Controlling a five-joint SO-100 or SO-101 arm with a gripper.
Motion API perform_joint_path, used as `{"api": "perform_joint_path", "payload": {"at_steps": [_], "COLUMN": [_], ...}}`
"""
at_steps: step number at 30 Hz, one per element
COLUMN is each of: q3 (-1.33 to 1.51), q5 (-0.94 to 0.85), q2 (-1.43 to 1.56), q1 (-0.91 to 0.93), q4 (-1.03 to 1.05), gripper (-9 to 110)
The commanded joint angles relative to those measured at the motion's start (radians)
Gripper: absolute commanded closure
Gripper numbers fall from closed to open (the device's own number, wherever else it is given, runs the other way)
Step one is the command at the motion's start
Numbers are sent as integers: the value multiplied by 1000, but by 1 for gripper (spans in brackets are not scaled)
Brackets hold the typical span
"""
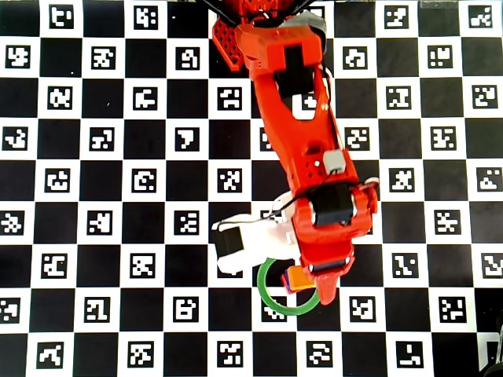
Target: Grab the red cube then put it in the green circle then put the blue cube on top and finally the orange cube on top
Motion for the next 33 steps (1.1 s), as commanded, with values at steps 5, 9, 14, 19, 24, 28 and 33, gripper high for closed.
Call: {"api": "perform_joint_path", "payload": {"at_steps": [5,9,14,19,24,28,33], "q3": [385,652,904,1085,1267,1419,1595], "q5": [-71,-86,-178,-287,-449,-614,-721], "q2": [443,630,816,953,1103,1235,1394], "q1": [23,87,155,227,285,298,301], "q4": [-91,-239,-360,-426,-483,-505,-540], "gripper": [60,60,61,69,86,99,107]}}
